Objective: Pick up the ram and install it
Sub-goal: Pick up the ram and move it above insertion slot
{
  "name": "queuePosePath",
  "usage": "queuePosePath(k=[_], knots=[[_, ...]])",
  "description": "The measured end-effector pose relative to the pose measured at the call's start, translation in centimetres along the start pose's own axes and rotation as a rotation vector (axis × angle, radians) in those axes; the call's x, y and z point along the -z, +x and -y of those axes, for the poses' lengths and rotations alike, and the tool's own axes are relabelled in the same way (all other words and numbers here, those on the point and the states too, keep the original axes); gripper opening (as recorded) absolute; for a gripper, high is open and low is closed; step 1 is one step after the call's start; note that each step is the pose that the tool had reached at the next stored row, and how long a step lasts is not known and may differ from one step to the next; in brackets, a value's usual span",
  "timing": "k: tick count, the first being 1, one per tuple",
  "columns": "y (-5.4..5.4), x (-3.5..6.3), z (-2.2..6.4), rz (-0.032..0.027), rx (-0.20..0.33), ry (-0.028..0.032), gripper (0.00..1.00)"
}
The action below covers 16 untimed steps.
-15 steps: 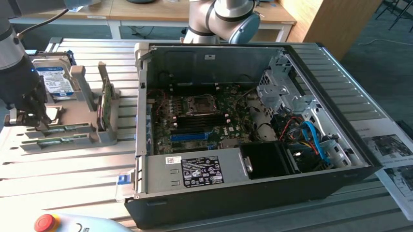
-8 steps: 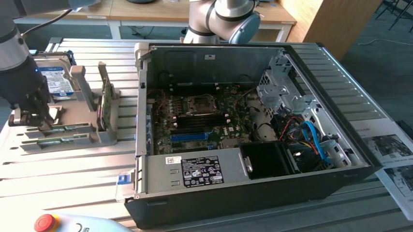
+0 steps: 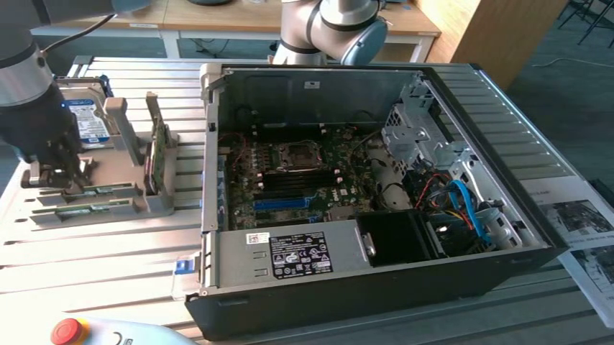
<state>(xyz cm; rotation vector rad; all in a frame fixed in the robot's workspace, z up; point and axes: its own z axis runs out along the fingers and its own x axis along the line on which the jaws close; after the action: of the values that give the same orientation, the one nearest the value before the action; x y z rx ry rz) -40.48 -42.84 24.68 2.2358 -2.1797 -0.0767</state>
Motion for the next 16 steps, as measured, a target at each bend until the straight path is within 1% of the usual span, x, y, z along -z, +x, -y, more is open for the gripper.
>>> queuePosePath(k=[11,16], knots=[[0.17,0.02,0.62,-0.0001,0.002,0.0000,0.24],[0.18,-0.03,0.65,-0.0001,0.002,0.0000,0.24]])
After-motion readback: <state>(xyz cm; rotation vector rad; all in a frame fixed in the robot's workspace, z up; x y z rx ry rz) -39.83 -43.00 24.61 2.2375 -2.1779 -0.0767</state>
